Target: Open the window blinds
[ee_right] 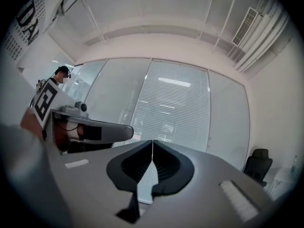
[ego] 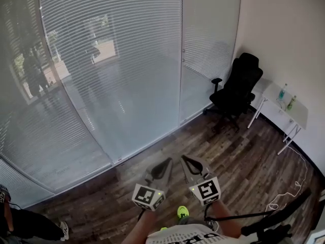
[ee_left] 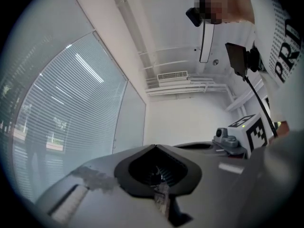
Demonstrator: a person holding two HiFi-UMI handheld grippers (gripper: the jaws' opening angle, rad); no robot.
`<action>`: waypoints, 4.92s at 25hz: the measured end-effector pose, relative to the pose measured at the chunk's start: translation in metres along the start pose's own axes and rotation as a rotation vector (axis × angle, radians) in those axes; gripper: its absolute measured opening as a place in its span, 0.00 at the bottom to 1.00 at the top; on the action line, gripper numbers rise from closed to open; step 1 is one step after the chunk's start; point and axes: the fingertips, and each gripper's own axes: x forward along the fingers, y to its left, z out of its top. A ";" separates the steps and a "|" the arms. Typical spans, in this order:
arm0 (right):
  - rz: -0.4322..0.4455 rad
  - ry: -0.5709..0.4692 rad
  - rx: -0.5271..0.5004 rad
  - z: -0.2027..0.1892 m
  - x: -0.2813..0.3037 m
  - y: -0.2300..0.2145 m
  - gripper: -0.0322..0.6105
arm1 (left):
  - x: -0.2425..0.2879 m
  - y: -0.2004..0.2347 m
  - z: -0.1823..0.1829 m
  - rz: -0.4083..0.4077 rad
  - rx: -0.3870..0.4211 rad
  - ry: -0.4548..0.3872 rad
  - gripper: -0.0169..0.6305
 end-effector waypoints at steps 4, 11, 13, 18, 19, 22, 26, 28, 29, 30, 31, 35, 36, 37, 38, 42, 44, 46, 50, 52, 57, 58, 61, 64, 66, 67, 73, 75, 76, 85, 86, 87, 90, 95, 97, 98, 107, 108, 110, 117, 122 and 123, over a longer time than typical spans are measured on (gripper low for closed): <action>0.012 -0.008 -0.030 -0.008 0.023 -0.054 0.07 | 0.057 0.017 -0.003 0.022 0.013 -0.012 0.02; 0.046 -0.023 -0.074 -0.022 0.050 -0.125 0.07 | 0.136 0.031 -0.012 0.043 0.038 -0.026 0.02; 0.057 -0.019 -0.077 -0.027 0.055 -0.132 0.07 | 0.148 0.034 -0.015 0.047 0.032 -0.023 0.02; 0.070 -0.020 -0.052 -0.040 0.068 -0.144 0.07 | 0.169 0.042 -0.028 0.042 0.034 0.002 0.02; 0.069 -0.018 -0.051 -0.042 0.072 -0.149 0.07 | 0.175 0.044 -0.029 0.038 0.031 -0.003 0.02; 0.059 -0.019 -0.024 -0.050 0.082 -0.166 0.07 | 0.192 0.052 -0.036 0.024 0.036 -0.003 0.02; 0.055 0.000 -0.005 -0.061 0.103 -0.178 0.07 | 0.206 0.069 -0.040 0.026 0.016 -0.011 0.02; 0.050 0.008 -0.011 -0.066 0.119 -0.187 0.07 | 0.218 0.082 -0.038 0.026 0.002 -0.021 0.02; 0.048 0.014 -0.019 -0.069 0.127 -0.192 0.07 | 0.225 0.089 -0.038 0.024 -0.002 -0.025 0.02; 0.045 0.016 -0.023 -0.070 0.135 -0.197 0.07 | 0.232 0.096 -0.039 0.022 0.001 -0.024 0.02; 0.042 0.017 -0.024 -0.070 0.142 -0.202 0.07 | 0.238 0.103 -0.041 0.019 0.007 -0.022 0.02; 0.030 0.014 0.002 -0.066 0.178 -0.220 0.07 | 0.265 0.133 -0.032 0.008 0.024 -0.048 0.02; 0.026 0.011 0.010 -0.065 0.187 -0.228 0.07 | 0.274 0.138 -0.029 0.004 0.015 -0.055 0.02; 0.022 0.010 0.017 -0.065 0.195 -0.236 0.07 | 0.283 0.143 -0.029 -0.003 0.017 -0.055 0.02; 0.020 0.012 0.024 -0.065 0.203 -0.244 0.07 | 0.292 0.150 -0.032 -0.011 0.029 -0.048 0.02; 0.026 0.025 0.039 -0.064 0.242 -0.259 0.07 | 0.313 0.181 -0.034 -0.015 0.040 -0.029 0.02; 0.026 0.023 0.039 -0.062 0.255 -0.262 0.07 | 0.317 0.192 -0.036 -0.010 0.032 -0.018 0.02; 0.025 0.022 0.038 -0.061 0.266 -0.265 0.07 | 0.322 0.203 -0.033 -0.008 0.022 -0.028 0.02; 0.013 0.029 0.026 -0.069 0.294 -0.283 0.07 | 0.344 0.228 -0.037 -0.006 0.010 -0.035 0.02; 0.001 0.034 0.022 -0.075 0.304 -0.293 0.07 | 0.355 0.235 -0.040 -0.014 0.003 -0.039 0.02; -0.046 0.038 0.029 -0.083 0.332 -0.320 0.07 | 0.383 0.259 -0.047 -0.050 -0.004 -0.047 0.01; -0.052 0.041 0.026 -0.085 0.337 -0.325 0.07 | 0.389 0.265 -0.048 -0.053 -0.008 -0.048 0.01; -0.066 0.045 0.045 -0.090 0.347 -0.340 0.07 | 0.405 0.274 -0.048 -0.047 -0.045 -0.060 0.01; -0.073 0.049 0.052 -0.096 0.353 -0.350 0.07 | 0.412 0.278 -0.054 -0.053 -0.039 -0.051 0.02; -0.069 0.042 0.049 -0.099 0.360 -0.357 0.07 | 0.419 0.284 -0.066 -0.061 -0.008 -0.018 0.01; -0.064 0.038 0.049 -0.102 0.365 -0.362 0.07 | 0.424 0.288 -0.070 -0.058 -0.002 -0.010 0.01; -0.006 0.028 0.026 -0.120 0.397 -0.398 0.07 | 0.470 0.310 -0.084 -0.010 -0.028 -0.012 0.01; 0.011 0.022 0.016 -0.123 0.408 -0.415 0.07 | 0.490 0.317 -0.084 0.005 -0.014 -0.017 0.01; 0.019 0.019 0.014 -0.126 0.414 -0.424 0.07 | 0.501 0.321 -0.086 0.012 -0.007 -0.021 0.02; 0.069 0.008 0.018 -0.142 0.458 -0.500 0.07 | 0.586 0.357 -0.091 0.074 0.012 -0.031 0.01; 0.073 0.010 0.023 -0.144 0.464 -0.511 0.07 | 0.600 0.362 -0.090 0.083 0.014 -0.023 0.02; 0.076 0.015 0.023 -0.145 0.471 -0.525 0.07 | 0.616 0.368 -0.089 0.090 0.016 -0.013 0.01; 0.083 0.028 0.009 -0.145 0.494 -0.560 0.07 | 0.657 0.387 -0.082 0.095 0.033 0.002 0.01; 0.076 0.026 0.004 -0.147 0.507 -0.581 0.07 | 0.682 0.395 -0.074 0.083 0.050 -0.020 0.01; 0.081 0.032 0.005 -0.156 0.507 -0.579 0.07 | 0.681 0.397 -0.082 0.090 0.049 -0.027 0.01; 0.081 0.034 0.014 -0.161 0.510 -0.580 0.07 | 0.682 0.399 -0.086 0.092 0.046 -0.031 0.01; 0.071 0.045 0.012 -0.172 0.564 -0.606 0.07 | 0.721 0.438 -0.087 0.078 0.002 -0.067 0.02; 0.068 0.046 0.009 -0.175 0.570 -0.610 0.08 | 0.726 0.444 -0.092 0.070 0.013 -0.060 0.01; 0.061 0.047 -0.009 -0.174 0.585 -0.621 0.08 | 0.739 0.455 -0.093 0.057 0.019 -0.060 0.01; 0.031 0.043 -0.008 -0.171 0.633 -0.647 0.08 | 0.772 0.495 -0.092 0.027 0.016 -0.072 0.01; 0.015 0.050 -0.039 -0.190 0.657 -0.655 0.08 | 0.787 0.519 -0.113 0.007 0.015 -0.068 0.01; 0.009 0.053 -0.043 -0.189 0.663 -0.658 0.08 | 0.791 0.524 -0.112 0.002 0.010 -0.067 0.02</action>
